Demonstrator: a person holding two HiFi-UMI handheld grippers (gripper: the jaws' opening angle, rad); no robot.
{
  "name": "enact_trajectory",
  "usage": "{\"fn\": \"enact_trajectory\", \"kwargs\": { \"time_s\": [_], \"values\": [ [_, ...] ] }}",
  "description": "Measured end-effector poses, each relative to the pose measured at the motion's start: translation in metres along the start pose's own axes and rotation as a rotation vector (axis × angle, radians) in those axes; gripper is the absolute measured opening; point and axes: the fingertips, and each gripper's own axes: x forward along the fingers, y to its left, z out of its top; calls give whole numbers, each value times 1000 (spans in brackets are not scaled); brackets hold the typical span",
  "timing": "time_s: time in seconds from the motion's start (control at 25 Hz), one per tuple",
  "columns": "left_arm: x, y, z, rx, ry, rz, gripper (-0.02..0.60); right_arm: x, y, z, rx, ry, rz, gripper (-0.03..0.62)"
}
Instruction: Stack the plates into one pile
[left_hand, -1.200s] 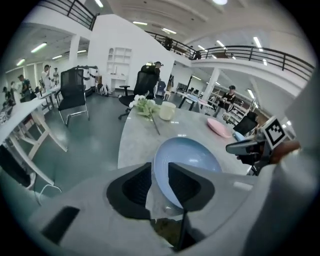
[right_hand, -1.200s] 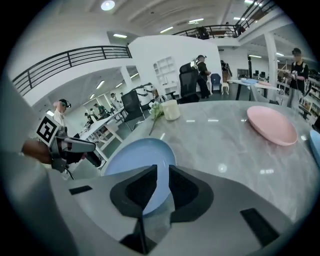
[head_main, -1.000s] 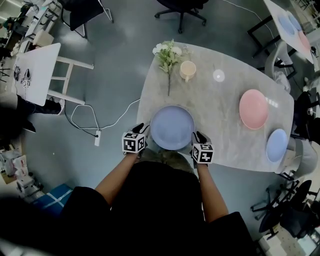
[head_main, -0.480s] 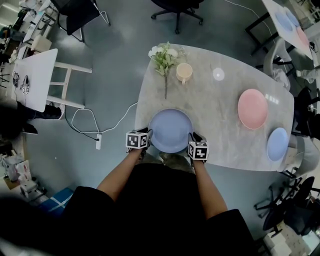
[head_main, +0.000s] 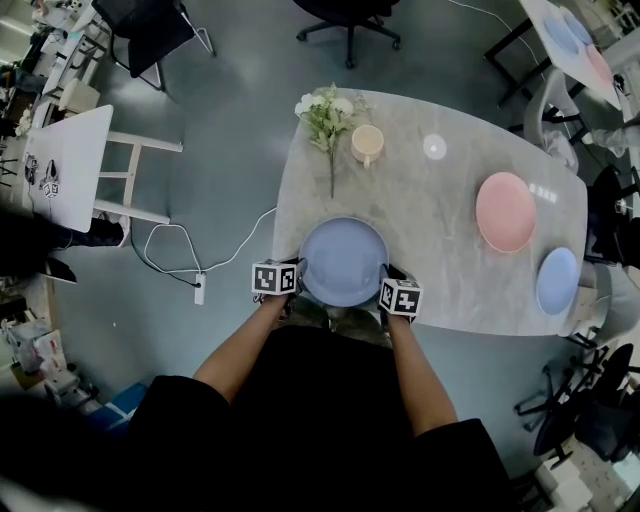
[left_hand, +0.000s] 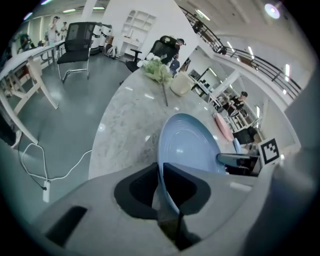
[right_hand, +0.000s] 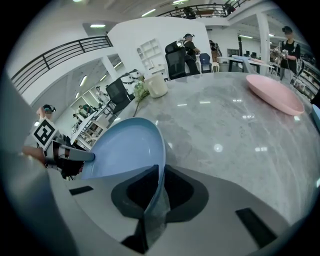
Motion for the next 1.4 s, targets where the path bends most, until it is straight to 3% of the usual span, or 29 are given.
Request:
{"fn": "enact_trajectory", "kwargs": {
  "time_s": [0.12, 0.44, 0.6, 0.76, 1.08, 1.4],
  "values": [
    [-13, -5, 10, -31, -53, -2, 41, -8, 4, 4, 20, -30, -10, 40],
    [-43, -6, 24, 58, -84, 11, 43, -28, 26, 24, 23, -96, -33, 34],
    [-71, -5, 18, 43, -79, -32, 41, -53, 47, 18, 76, -105, -78, 29],
    [-82, -19, 26, 34, -108, -127, 43, -72, 50, 19, 98, -122, -106, 29],
    [-87, -46, 14, 199, -50, -213, 46, -106, 47, -25, 173, -124, -169, 29],
    [-83, -91, 1, 223, -43, -244, 44, -139, 17, -48, 265, -196, -188, 29]
  ]
}}
